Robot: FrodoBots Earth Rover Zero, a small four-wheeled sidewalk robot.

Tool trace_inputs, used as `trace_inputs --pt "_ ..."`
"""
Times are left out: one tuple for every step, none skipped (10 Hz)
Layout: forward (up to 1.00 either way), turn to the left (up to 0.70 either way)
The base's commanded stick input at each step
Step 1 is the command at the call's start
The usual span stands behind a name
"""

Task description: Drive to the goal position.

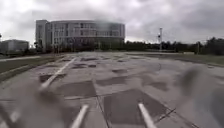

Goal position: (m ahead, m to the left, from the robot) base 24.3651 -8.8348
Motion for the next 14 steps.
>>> trace_inputs --pt "1.00 0.00" --pt "1.00 0.00" --pt "1.00 0.00" --pt "1.00 0.00" --pt "1.00 0.00" --pt "1.00 0.00" --pt "1.00 0.06" --pt "1.00 0.10" --pt "1.00 0.00" --pt "1.00 0.00" --pt "1.00 0.00" --pt "1.00 0.00" --pt "1.00 0.00" --pt "1.00 0.00"
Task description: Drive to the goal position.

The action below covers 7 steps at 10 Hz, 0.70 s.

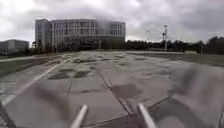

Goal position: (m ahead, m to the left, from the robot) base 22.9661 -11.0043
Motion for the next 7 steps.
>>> trace_inputs --pt "1.00 0.00" --pt "1.00 0.00" --pt "1.00 0.00" --pt "1.00 0.00" --pt "1.00 0.00" --pt "1.00 0.00" --pt "1.00 0.00"
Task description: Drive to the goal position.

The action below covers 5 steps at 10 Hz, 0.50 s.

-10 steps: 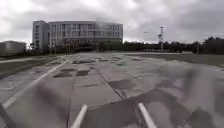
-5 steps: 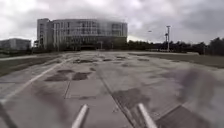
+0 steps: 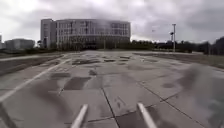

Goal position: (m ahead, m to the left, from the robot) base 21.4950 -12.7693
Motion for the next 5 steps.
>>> trace_inputs --pt "1.00 0.00" --pt "1.00 0.00" --pt "1.00 0.00" --pt "1.00 0.00" --pt "1.00 0.00"
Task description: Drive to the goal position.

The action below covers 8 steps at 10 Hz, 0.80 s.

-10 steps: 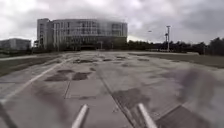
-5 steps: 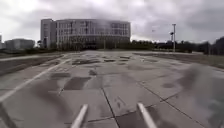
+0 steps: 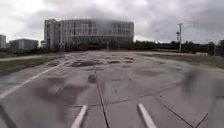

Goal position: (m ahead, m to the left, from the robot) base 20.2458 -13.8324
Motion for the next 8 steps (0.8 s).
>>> trace_inputs --pt "1.00 0.00" --pt "1.00 0.00" --pt "1.00 0.00" --pt "1.00 0.00" --pt "1.00 0.00" --pt "1.00 0.00" --pt "1.00 0.00" --pt "1.00 0.00"
